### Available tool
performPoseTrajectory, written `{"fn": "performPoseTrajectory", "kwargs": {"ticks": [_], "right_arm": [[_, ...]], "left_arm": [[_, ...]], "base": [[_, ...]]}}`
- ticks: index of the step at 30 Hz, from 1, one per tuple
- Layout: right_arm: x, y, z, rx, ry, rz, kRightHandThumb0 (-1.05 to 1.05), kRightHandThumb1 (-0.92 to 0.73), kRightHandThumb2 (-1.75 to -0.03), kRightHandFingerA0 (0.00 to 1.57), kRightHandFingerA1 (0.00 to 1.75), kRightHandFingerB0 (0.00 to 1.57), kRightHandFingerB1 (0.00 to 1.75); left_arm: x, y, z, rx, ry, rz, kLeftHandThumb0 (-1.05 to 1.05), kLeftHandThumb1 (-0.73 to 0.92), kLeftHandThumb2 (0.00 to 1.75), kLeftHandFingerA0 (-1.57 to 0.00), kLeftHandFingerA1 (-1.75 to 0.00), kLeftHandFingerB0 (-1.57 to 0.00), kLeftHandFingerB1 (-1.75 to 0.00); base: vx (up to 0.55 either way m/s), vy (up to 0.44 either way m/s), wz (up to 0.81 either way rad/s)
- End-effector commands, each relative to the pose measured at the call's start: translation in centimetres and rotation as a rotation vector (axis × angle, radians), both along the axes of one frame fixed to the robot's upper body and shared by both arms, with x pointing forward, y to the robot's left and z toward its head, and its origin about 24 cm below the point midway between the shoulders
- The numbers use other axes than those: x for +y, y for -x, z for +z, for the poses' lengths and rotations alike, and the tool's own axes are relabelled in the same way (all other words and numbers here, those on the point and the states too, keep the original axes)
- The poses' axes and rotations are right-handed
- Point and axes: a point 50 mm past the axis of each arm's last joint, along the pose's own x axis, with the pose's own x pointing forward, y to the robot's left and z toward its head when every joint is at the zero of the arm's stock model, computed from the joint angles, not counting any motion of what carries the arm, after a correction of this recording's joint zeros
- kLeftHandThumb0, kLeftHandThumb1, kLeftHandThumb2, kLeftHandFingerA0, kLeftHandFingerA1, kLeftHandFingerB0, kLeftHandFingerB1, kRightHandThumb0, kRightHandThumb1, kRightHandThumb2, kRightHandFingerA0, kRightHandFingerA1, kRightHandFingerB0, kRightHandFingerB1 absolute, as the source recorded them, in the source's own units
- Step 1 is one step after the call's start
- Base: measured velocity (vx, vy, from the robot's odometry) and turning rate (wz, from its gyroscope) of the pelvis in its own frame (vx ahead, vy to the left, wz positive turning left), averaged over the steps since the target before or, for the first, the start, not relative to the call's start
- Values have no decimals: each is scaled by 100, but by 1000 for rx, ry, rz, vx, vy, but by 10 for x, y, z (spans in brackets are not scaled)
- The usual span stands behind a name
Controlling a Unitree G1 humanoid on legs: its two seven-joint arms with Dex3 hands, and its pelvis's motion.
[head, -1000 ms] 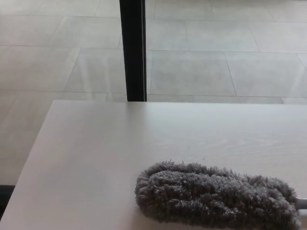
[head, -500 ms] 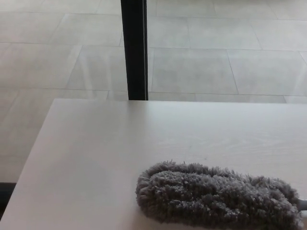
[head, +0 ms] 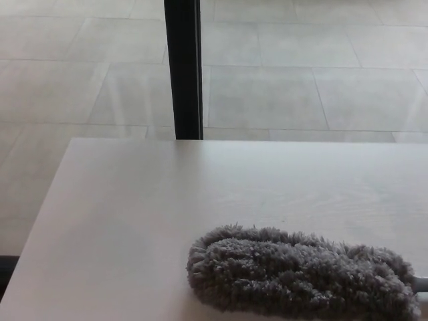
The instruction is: The robot uses its right hand to pick up the duster kept in the middle of the desk and use it to wipe the desk by swiping its surface twice
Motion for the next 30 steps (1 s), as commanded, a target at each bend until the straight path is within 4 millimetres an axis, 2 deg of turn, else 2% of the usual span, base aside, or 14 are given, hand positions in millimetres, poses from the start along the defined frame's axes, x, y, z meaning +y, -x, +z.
{"fn": "performPoseTrajectory", "kwargs": {"ticks": [1, 7, 8, 16, 17, 19, 26, 27, 29, 30], "right_arm": [[66, 1, -22, 48, 312, 315, -77, -69, -62, 20, 46, 24, 30], [71, 1, -37, 116, 399, 342, -80, -71, -62, 15, 48, 19, 31], [72, 0, -45, 160, 443, 367, -83, -74, -63, 13, 49, 17, 32], [71, 0, -53, 196, 520, 390, -82, -73, -63, 12, 51, 16, 32], [70, -3, -54, 196, 563, 388, -40, -37, -101, 1, 53, 0, 50], [70, -4, -54, 198, 590, 390, -40, -38, -101, 1, 53, 0, 50], [66, -1, -58, 201, 778, 453, -39, -39, -99, 2, 53, 0, 49], [63, -1, -60, 196, 801, 451, -72, -53, -87, 6, 52, 14, 45], [61, 0, -62, 188, 806, 448, -67, -52, -87, 7, 53, 16, 46], [59, 0, -63, 178, 806, 442, -59, -69, -60, 13, 51, 25, 36]], "left_arm": [[6, 4, 5, -6, 11, 19, -67, 86, 66, -39, -57, -32, -42], [6, 4, 5, 1, 2, 19, -67, 86, 65, -41, -59, -34, -42], [7, 3, 6, 12, -13, 3, -68, 86, 66, -43, -58, -33, -42], [5, 3, 5, -1, 8, 8, -67, 86, 65, -39, -60, -33, -43], [5, 2, 5, -12, 16, 32, -67, 84, 65, -40, -61, -33, -43], [5, 1, 5, -11, 16, 28, -67, 85, 65, -40, -60, -31, -43], [6, 0, 6, -5, 6, 35, -64, 84, 65, -41, -61, -36, -44], [6, 0, 5, 2, 2, 27, -64, 85, 65, -42, -60, -36, -44], [6, 0, 5, 5, 3, 18, -63, 86, 65, -41, -60, -35, -44], [6, 0, 5, 9, 0, 4, -64, 86, 65, -41, -60, -35, -44]], "base": [[0, 0, 0], [0, 0, 0], [0, 0, 0], [0, 0, 0], [0, 0, 0], [0, 0, 0], [0, 0, 0], [0, 0, 0], [0, 0, 0], [0, 0, 0]]}}
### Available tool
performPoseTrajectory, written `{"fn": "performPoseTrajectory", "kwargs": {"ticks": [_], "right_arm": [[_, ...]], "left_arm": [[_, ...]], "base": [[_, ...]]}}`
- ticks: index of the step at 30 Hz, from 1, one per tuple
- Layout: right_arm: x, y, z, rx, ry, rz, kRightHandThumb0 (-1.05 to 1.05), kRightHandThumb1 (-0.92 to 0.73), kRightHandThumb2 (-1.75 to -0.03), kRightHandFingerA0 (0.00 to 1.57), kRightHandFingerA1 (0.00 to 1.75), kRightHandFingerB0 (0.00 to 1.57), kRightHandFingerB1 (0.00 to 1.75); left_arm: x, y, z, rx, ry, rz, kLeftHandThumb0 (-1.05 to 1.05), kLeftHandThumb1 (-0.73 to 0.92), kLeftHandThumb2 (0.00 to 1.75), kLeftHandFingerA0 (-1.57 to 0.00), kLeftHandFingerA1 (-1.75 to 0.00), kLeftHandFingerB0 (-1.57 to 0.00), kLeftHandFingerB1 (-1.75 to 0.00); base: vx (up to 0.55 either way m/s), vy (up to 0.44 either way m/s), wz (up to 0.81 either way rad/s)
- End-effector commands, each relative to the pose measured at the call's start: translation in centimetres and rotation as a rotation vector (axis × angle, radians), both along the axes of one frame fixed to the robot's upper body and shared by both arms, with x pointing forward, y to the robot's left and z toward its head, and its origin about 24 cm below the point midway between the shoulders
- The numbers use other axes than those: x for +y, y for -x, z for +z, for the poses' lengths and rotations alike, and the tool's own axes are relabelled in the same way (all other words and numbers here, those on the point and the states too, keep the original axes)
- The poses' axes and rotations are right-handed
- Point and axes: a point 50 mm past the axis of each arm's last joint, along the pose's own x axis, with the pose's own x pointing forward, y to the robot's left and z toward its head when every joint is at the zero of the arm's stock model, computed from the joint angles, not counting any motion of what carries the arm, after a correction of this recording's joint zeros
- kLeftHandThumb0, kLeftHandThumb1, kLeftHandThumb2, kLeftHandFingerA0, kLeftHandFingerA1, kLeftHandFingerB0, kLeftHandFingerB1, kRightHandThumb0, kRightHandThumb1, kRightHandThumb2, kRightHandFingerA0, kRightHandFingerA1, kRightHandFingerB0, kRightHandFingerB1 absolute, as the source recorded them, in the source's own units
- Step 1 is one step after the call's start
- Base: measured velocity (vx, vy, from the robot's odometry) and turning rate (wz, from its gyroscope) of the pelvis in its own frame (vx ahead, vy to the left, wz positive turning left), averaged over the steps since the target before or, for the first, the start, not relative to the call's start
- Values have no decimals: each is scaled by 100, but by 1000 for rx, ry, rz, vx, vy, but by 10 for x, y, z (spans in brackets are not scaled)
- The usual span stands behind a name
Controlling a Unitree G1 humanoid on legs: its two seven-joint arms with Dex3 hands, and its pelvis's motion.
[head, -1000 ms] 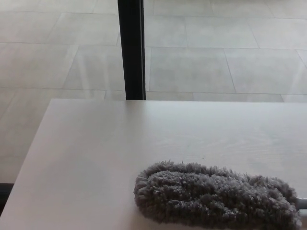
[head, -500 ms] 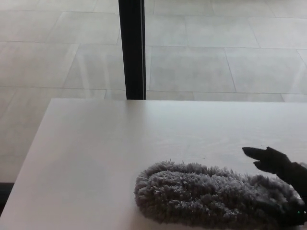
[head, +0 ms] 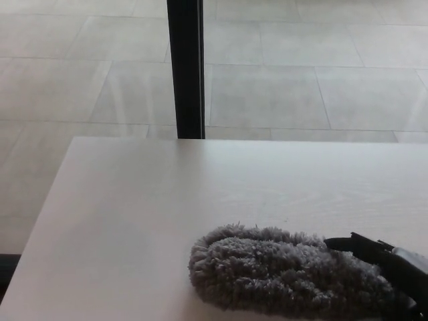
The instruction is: The robot uses its right hand to pick up the duster kept in the middle of the desk and use it to wipe the desk by swiping its surface twice
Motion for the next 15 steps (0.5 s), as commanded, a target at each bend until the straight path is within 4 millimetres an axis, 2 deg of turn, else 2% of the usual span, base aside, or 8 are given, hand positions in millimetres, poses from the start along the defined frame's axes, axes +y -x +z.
{"fn": "performPoseTrajectory", "kwargs": {"ticks": [1, 4, 5, 7, 10, 11, 13, 15], "right_arm": [[-12, 3, -4, -93, 210, 86, -50, -68, -61, 15, 55, 29, 36], [-12, 4, -6, -156, 192, 92, -37, -72, -61, 27, 66, 41, 39], [-9, 5, -6, -217, 149, 94, -27, -75, -62, 48, 89, 51, 51], [-5, 7, -6, -298, 101, 110, -22, -75, -68, 72, 117, 62, 70], [-2, 9, -7, -365, 90, 130, -23, -73, -69, 73, 126, 65, 74], [3, 11, -8, -390, 92, 148, -27, -72, -76, 63, 131, 72, 79], [4, 12, -8, -408, 86, 158, -24, -68, -80, 61, 130, 76, 80], [6, 15, -10, -491, 79, 177, -19, -62, -92, 73, 164, 81, 86]], "left_arm": [[6, 2, 5, 13, -5, 10, -63, 86, 65, -41, -61, -35, -45], [7, 3, 6, 11, -7, -12, -64, 86, 66, -40, -60, -34, -44], [7, 3, 6, 5, 0, -2, -62, 86, 65, -39, -61, -35, -45], [5, 4, 5, 4, 1, -2, -59, 88, 66, -40, -60, -35, -44], [4, 4, 3, 17, -3, -8, -58, 88, 66, -41, -60, -36, -44], [4, 4, 3, 32, -9, -10, -55, 89, 66, -42, -61, -38, -45], [4, 5, 3, 32, -10, -20, -55, 89, 66, -41, -60, -36, -45], [4, 5, 3, 22, -6, -23, -53, 88, 66, -42, -61, -38, -45]], "base": [[0, 0, 0], [0, 0, 0], [0, 0, 0], [0, 0, 0], [0, 0, 0], [0, 0, 0], [0, 0, 0], [0, 0, 0]]}}
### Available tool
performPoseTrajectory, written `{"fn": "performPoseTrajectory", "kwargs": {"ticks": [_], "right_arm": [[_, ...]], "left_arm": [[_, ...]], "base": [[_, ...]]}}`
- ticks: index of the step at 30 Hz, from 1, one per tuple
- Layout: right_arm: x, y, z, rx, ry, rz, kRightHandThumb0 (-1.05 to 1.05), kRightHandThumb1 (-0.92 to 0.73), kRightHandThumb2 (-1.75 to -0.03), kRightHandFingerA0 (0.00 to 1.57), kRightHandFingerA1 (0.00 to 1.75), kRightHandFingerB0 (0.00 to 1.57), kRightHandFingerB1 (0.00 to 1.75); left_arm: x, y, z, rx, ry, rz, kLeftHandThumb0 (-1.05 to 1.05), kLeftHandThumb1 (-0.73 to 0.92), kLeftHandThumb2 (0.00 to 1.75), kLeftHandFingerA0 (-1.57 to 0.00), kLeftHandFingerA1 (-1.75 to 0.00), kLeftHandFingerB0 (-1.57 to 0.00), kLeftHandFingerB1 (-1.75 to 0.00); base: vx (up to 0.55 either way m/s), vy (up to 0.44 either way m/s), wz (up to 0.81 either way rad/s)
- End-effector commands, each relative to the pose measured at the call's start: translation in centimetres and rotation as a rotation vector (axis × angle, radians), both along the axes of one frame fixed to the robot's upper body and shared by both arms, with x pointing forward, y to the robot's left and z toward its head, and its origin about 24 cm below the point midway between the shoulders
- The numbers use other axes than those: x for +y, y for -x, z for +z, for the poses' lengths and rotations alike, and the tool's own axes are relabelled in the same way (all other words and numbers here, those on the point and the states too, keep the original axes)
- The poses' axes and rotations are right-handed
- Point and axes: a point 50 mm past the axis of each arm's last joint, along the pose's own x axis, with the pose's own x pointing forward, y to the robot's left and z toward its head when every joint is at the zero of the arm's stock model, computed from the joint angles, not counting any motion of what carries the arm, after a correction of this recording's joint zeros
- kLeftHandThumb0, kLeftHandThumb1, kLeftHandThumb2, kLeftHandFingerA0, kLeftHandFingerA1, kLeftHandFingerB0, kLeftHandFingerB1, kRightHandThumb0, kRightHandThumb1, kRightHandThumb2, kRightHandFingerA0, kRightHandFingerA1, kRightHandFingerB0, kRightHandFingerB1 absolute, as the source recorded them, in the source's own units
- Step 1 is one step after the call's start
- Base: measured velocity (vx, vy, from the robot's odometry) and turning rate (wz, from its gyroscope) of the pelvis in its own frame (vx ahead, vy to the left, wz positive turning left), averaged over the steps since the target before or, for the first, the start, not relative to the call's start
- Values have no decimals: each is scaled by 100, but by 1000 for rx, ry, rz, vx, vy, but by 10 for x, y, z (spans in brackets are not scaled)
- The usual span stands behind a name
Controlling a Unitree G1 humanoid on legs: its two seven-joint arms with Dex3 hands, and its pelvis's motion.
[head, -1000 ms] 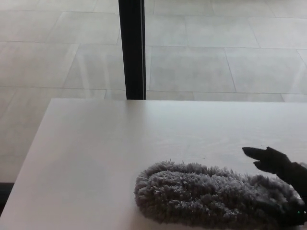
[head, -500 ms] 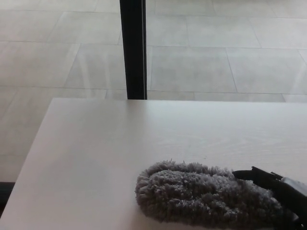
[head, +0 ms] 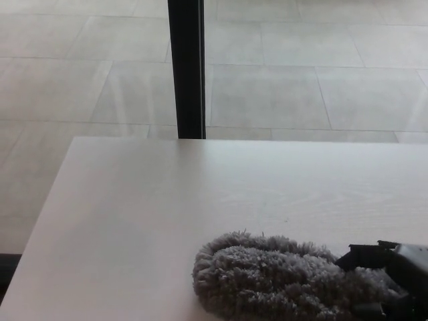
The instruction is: The robot uses its right hand to pick up the duster kept in the middle of the desk and use it to wipe the desk by swiping its surface twice
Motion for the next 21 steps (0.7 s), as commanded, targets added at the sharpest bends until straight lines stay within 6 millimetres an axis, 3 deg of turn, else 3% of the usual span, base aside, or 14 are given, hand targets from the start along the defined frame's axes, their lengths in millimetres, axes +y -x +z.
{"fn": "performPoseTrajectory", "kwargs": {"ticks": [1, 4, 5, 6, 8, 9, 10, 11, 13, 14, 15, 17, 18, 21], "right_arm": [[12, 20, -9, -352, 17, 176, -19, -62, -92, 73, 164, 81, 86], [15, 23, -11, -446, 37, 196, -19, -59, -114, 91, 175, 78, 125], [18, 24, -12, -477, 24, 198, -18, -51, -125, 90, 175, 71, 170], [23, 26, -12, -516, -2, 209, -19, -52, -124, 90, 175, 72, 174], [27, 26, -11, -542, -10, 223, -19, -54, -126, 91, 175, 70, 175], [29, 26, -10, -559, -2, 233, -20, -49, -130, 93, 175, 68, 174], [31, 26, -10, -581, 3, 243, -20, -47, -134, 93, 175, 68, 174], [32, 27, -11, -589, 13, 243, -18, -46, -134, 98, 175, 65, 175], [33, 29, -14, -593, 24, 256, -16, -45, -130, 95, 175, 69, 170], [33, 30, -15, -592, 27, 260, -26, -48, -121, 125, 149, 97, 135], [34, 32, -19, -587, 35, 272, -26, -48, -119, 121, 146, 91, 130], [35, 34, -22, -580, 41, 283, -26, -48, -119, 121, 145, 96, 131], [35, 36, -25, -568, 39, 293, -18, -54, -116, 88, 175, 72, 161], [38, 37, -29, -600, 54, 299, -23, -57, -111, 95, 175, 76, 157]], "left_arm": [[4, 5, 3, 18, -13, -15, -53, 88, 66, -42, -61, -38, -45], [4, 5, 3, 10, -8, -2, -50, 88, 66, -42, -60, -39, -46], [5, 5, 4, 11, -12, -9, -50, 86, 65, -43, -59, -39, -46], [5, 5, 4, 7, -11, -10, -49, 85, 65, -41, -60, -39, -46], [5, 5, 5, -7, 1, -10, -50, 83, 64, -39, -59, -36, -46], [5, 4, 5, -34, 29, 30, -49, 63, 104, -36, -66, -30, -58], [5, 3, 5, -23, 16, 13, -48, 63, 105, -38, -66, -31, -58], [5, 2, 5, -20, 18, 14, -47, 82, 64, -37, -59, -38, -46], [4, 2, 4, -16, 11, -9, -49, 81, 64, -40, -58, -39, -45], [4, 2, 4, -16, 15, -5, -48, 83, 64, -41, -58, -41, -45], [4, 2, 4, -18, 22, -12, -48, 81, 63, -40, -59, -39, -45], [4, 2, 4, -26, 29, -8, -49, 80, 63, -40, -59, -39, -45], [4, 3, 5, -18, 23, -23, -49, 80, 64, -41, -58, -39, -45], [4, 0, 6, -25, 15, -20, -50, 82, 64, -43, -59, -42, -45]], "base": [[0, 0, 0], [0, 0, 0], [0, 0, 0], [0, 0, 0], [0, 0, 0], [0, 0, 0], [0, 0, 0], [0, 0, 0], [0, 0, 0], [0, 0, 0], [0, 0, 0], [0, 0, 0], [0, 0, 0], [0, 0, 0]]}}
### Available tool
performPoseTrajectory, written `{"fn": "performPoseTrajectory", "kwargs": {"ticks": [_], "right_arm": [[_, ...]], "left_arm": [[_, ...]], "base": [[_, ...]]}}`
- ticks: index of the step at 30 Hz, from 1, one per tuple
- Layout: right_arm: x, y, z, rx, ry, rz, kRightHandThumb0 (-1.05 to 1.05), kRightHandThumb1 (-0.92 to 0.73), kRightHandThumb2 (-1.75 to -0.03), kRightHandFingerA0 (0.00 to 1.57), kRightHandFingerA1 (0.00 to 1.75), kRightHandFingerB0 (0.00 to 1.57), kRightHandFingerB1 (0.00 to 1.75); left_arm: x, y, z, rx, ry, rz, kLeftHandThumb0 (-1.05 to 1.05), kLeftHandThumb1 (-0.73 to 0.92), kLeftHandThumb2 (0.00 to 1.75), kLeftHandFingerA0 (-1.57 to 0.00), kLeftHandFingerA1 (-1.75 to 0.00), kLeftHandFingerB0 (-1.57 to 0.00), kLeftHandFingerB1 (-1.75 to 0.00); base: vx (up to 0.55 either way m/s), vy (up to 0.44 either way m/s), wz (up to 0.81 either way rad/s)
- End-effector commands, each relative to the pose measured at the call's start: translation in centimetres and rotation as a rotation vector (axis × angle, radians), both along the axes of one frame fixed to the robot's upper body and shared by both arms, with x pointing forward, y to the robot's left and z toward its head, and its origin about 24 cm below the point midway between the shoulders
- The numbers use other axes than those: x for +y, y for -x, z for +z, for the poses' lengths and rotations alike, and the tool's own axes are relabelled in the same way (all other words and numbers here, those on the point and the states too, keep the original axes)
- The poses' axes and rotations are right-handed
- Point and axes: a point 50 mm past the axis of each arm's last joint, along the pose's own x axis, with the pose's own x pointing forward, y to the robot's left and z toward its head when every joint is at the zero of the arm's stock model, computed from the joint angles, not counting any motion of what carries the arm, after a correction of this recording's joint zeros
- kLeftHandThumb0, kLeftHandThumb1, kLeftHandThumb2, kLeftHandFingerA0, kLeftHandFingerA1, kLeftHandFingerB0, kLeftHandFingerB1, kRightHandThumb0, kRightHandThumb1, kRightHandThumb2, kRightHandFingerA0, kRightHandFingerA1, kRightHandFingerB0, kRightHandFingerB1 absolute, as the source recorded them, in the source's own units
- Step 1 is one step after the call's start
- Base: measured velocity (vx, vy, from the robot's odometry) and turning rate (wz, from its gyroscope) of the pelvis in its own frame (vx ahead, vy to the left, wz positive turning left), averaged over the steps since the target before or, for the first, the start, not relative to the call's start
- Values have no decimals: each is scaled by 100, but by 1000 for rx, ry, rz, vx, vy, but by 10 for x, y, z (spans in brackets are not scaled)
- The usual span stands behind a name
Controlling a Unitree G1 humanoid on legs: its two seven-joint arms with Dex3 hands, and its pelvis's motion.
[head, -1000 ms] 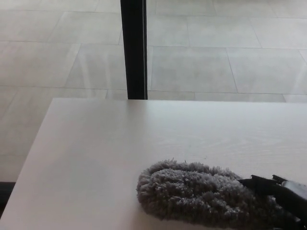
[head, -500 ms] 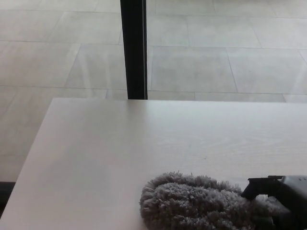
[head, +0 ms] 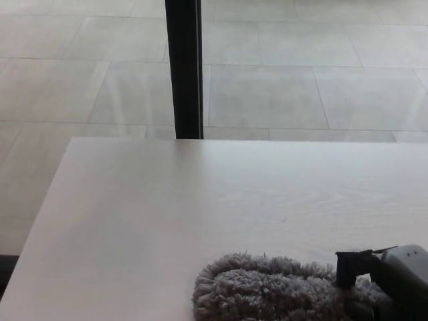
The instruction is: The robot uses its right hand to pick up the duster kept in the middle of the desk and use it to wipe the desk by swiping its surface twice
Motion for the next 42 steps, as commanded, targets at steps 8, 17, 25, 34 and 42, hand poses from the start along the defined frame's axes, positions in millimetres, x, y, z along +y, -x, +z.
{"fn": "performPoseTrajectory", "kwargs": {"ticks": [8, 17, 25, 34, 42], "right_arm": [[20, 31, -26, -385, 115, 218, -26, -46, -109, 110, 175, 80, 144], [16, 23, -39, -311, 260, 278, -26, -43, -97, 105, 175, 75, 154], [-10, -8, -45, -171, 562, 173, -34, -53, -89, 116, 162, 89, 100], [-59, -28, -33, -151, 715, -151, -32, -57, -76, 95, 175, 84, 110], [-95, -28, -23, -134, 757, -394, -25, -61, -74, 85, 175, 86, 118]], "left_arm": [[6, -2, 8, -20, -4, -42, -53, 84, 65, -42, -61, -40, -47], [6, 0, 6, -20, 4, -20, -54, 85, 65, -38, -62, -38, -46], [3, -4, 5, -31, 5, -36, -55, 84, 65, -38, -62, -39, -48], [3, 1, 5, -16, 1, -60, -54, 85, 65, -39, -61, -38, -46], [3, 3, 3, -6, -6, -50, -52, 84, 65, -42, -60, -42, -47]], "base": [[0, 0, 0], [0, 0, 0], [0, 0, 0], [0, 0, 0], [0, 0, 0]]}}
